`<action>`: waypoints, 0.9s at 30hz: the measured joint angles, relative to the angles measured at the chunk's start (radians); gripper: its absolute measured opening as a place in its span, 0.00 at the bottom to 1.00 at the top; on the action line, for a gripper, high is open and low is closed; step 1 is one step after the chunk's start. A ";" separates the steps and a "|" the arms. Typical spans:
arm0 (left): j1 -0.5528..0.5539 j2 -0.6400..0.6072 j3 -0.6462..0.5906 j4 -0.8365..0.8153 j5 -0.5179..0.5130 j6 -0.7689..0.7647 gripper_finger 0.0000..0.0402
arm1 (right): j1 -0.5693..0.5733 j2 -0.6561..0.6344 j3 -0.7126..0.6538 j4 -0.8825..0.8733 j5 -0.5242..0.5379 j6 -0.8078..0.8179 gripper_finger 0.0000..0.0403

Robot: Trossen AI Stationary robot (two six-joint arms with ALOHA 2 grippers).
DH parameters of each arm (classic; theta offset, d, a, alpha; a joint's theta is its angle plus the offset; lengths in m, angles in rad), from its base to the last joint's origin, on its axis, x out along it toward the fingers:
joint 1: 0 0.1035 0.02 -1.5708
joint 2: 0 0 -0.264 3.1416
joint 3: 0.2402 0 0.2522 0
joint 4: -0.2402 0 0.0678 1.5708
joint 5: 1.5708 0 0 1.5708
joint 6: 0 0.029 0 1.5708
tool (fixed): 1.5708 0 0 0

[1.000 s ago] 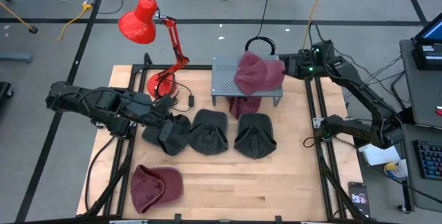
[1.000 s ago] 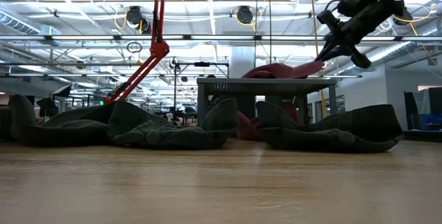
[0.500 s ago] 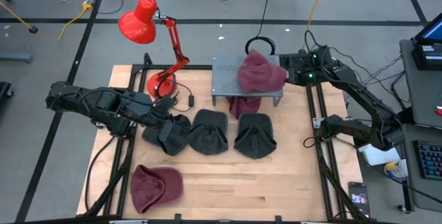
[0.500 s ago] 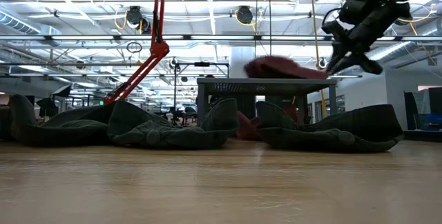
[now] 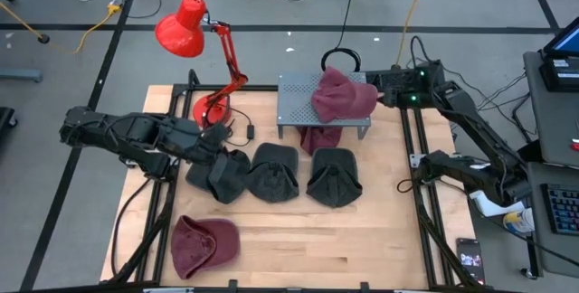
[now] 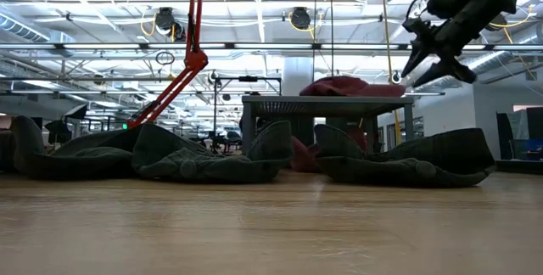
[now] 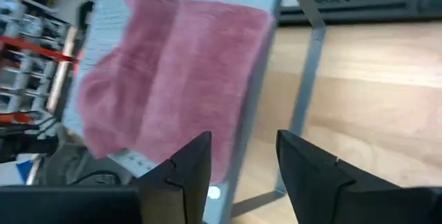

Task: Pick & Place hat
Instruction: Stack the bottom red cap on the red cap on the shelf

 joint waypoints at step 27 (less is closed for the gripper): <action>0.023 0.000 0.000 -0.001 0.081 0.159 0.24 | 0.949 -0.082 0.002 0.521 0.255 0.218 0.34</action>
